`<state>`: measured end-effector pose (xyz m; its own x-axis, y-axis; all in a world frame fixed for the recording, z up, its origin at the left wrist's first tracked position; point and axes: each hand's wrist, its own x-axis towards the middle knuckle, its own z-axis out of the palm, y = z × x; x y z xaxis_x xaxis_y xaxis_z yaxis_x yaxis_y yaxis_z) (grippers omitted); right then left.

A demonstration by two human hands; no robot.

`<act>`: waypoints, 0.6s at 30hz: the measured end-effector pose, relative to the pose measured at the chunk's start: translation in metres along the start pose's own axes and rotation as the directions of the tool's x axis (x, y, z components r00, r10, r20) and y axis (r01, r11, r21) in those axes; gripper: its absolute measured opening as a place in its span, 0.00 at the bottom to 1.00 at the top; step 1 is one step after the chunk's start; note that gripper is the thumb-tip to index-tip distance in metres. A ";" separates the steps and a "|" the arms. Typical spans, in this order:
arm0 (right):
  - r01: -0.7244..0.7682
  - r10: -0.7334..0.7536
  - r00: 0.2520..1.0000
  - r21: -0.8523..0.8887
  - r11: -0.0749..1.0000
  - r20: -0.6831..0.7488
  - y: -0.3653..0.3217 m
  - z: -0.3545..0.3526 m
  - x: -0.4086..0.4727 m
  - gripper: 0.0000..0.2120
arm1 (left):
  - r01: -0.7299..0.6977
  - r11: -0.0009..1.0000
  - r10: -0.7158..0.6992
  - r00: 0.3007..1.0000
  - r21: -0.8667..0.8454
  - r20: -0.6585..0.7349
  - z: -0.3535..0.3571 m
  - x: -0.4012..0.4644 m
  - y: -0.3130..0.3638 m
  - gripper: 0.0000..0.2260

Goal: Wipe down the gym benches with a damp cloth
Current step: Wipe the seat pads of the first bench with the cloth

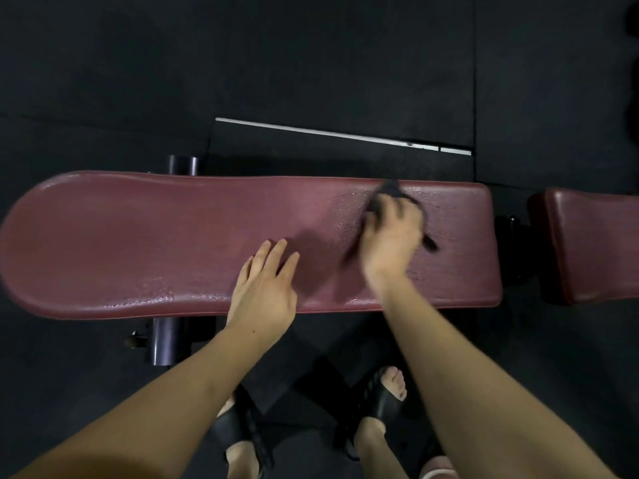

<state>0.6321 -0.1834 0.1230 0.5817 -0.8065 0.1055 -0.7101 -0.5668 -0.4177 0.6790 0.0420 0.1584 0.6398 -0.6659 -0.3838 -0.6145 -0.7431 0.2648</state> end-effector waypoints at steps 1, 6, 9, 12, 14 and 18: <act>0.151 -0.150 0.987 0.001 0.989 0.048 -0.024 0.008 -0.008 0.16 | 0.006 1.000 -0.006 1.000 0.006 0.010 0.001 0.001 0.002 0.27; 0.590 -0.593 0.766 0.095 0.802 0.247 -0.034 0.012 0.001 0.21 | 0.079 0.996 -0.081 0.996 0.032 0.034 0.002 0.003 0.016 0.27; 0.549 -0.555 0.807 0.092 0.831 0.203 0.027 -0.002 0.044 0.19 | 0.067 0.997 -0.068 0.997 0.033 0.030 0.002 0.008 0.030 0.26; 0.328 -0.329 0.929 0.033 0.944 0.172 0.102 -0.027 0.084 0.20 | 0.029 0.999 -0.031 0.998 0.044 0.046 0.006 0.017 0.054 0.27; 0.196 -0.195 0.967 0.013 0.981 0.163 0.140 -0.042 0.093 0.20 | 0.000 0.999 -0.002 0.999 0.039 0.049 0.009 0.024 0.074 0.27; 0.113 -0.117 0.979 0.030 0.993 0.168 0.179 -0.056 0.081 0.20 | -0.053 0.998 0.052 0.998 0.020 0.038 0.015 0.031 0.118 0.27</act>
<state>0.5299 -0.3596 0.1072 0.7191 -0.6949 0.0004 -0.6273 -0.6493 -0.4301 0.6193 -0.0652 0.1643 0.5887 -0.7006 -0.4033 -0.6565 -0.7054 0.2671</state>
